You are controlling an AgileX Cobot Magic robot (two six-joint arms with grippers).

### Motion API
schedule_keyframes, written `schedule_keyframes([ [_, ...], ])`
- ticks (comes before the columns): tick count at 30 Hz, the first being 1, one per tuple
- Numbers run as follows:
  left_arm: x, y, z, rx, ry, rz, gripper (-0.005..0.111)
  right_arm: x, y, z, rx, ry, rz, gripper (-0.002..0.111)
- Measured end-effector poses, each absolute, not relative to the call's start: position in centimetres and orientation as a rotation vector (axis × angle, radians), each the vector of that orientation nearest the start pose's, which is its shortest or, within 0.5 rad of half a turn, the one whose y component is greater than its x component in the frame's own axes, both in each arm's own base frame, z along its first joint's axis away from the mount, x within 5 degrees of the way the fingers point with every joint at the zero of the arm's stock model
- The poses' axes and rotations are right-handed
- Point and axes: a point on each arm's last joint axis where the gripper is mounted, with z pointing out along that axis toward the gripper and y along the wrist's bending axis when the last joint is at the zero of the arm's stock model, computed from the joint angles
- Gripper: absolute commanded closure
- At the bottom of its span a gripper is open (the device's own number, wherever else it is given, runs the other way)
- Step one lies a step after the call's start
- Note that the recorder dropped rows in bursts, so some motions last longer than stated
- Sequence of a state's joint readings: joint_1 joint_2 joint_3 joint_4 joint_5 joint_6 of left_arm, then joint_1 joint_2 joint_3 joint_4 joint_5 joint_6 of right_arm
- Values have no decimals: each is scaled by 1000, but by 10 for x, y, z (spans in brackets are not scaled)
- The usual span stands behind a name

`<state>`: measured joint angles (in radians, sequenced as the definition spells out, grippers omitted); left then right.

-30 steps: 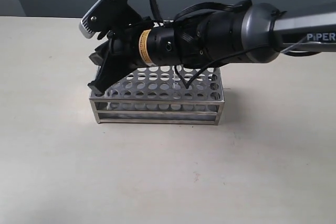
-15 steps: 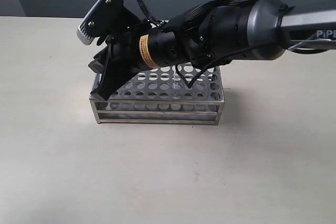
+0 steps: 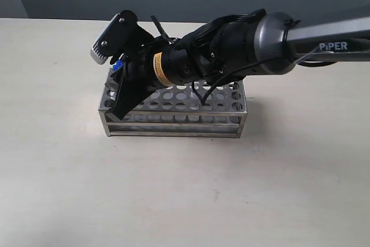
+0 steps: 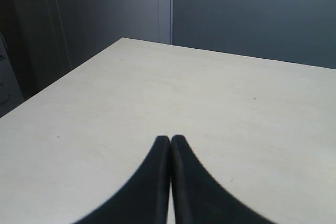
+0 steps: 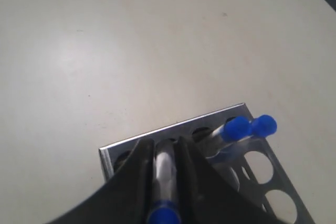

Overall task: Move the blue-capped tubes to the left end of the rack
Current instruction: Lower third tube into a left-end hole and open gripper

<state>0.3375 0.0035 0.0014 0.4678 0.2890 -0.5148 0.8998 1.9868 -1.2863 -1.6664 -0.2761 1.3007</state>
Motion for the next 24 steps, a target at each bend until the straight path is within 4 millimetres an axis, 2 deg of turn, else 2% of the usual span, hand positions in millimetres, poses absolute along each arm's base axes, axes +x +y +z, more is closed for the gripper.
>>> schedule_keyframes([
  [5,48,29,189,-442,1700,312,106,257,363,185,-1457,1706,590,109],
  [12,48,29,189,-442,1700,312,106,267,383,191,-1460,1642,647,109],
  [24,48,29,189,-442,1700,312,106,270,389,173,-1485,1669,660,107],
])
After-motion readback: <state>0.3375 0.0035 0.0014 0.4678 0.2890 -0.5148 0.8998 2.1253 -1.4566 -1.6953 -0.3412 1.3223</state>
